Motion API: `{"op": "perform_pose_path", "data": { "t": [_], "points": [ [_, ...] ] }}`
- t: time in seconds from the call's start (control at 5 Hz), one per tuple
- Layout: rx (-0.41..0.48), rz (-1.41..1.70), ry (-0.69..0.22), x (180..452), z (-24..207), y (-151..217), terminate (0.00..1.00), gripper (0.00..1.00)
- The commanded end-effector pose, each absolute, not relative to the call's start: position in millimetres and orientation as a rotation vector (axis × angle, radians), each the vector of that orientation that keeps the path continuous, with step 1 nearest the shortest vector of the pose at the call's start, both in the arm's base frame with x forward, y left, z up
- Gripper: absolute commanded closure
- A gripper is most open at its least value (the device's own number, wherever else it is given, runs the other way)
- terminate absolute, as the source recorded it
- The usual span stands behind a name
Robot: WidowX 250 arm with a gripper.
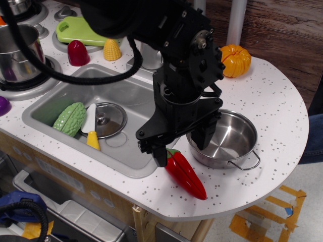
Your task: Put pepper in pot or pan
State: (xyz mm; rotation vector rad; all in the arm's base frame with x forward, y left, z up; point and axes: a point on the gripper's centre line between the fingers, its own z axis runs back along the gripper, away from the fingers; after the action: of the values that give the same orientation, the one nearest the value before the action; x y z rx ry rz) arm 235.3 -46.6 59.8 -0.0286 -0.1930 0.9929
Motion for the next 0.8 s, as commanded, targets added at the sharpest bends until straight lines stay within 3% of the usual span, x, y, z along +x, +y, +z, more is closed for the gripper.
{"op": "perform_pose_path", "data": {
  "t": [0.0, 0.6],
  "points": [
    [-0.029, 0.993, -0.193, 235.3, 59.8, -46.6, 0.00, 0.00],
    [-0.122, 1.039, -0.220, 236.7, 25.8, -38.3, 0.00, 0.00]
  ]
}}
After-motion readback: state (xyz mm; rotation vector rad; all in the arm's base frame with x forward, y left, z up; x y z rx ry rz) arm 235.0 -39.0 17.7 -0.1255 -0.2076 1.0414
